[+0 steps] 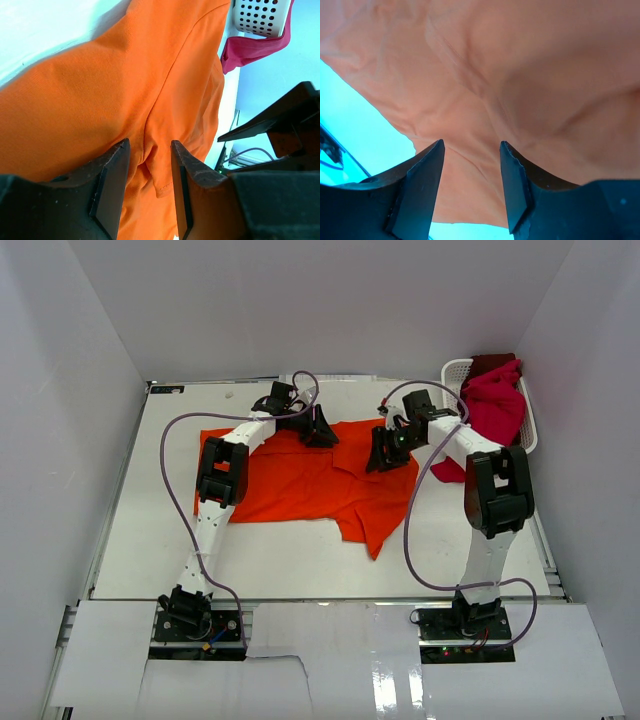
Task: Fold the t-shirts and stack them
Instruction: Fold the flattened tshirt in 1/3 of the way
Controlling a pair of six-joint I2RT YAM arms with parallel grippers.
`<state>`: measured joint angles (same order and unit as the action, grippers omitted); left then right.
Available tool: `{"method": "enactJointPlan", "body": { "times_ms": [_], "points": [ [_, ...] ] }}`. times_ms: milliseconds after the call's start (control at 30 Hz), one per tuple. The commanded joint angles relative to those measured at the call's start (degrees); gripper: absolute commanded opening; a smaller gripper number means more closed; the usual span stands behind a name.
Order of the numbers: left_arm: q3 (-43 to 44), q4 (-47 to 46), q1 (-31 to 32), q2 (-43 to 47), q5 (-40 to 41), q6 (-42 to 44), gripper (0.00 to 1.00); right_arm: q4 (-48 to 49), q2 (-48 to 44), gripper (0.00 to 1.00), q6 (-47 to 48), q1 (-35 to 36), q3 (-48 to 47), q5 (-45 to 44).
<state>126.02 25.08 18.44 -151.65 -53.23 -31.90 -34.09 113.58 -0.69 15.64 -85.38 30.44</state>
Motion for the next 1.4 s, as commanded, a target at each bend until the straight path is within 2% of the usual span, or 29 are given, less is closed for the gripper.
{"method": "enactJointPlan", "body": {
  "times_ms": [0,167,533,767,1367],
  "points": [
    [-0.9,0.8,-0.5,2.7,-0.6,1.5,0.49,5.1,-4.1,0.54,-6.3,-1.5,4.9,-2.7],
    [-1.1,0.8,-0.5,2.5,-0.6,1.4,0.49,11.8,-5.5,0.54,-11.6,-3.1,11.1,-3.4],
    [-1.7,0.8,-0.9,2.9,-0.6,1.5,0.49,18.5,-2.8,0.48,-16.6,-3.6,13.8,-2.8],
    [-1.7,0.8,-0.9,3.0,-0.6,1.5,0.49,18.6,-1.1,0.4,-17.4,-3.8,13.4,-2.3],
    [-1.7,0.8,-1.2,2.9,-0.7,1.4,0.49,16.7,-1.9,0.41,-17.1,-3.9,15.6,-3.5]
  ]
}}
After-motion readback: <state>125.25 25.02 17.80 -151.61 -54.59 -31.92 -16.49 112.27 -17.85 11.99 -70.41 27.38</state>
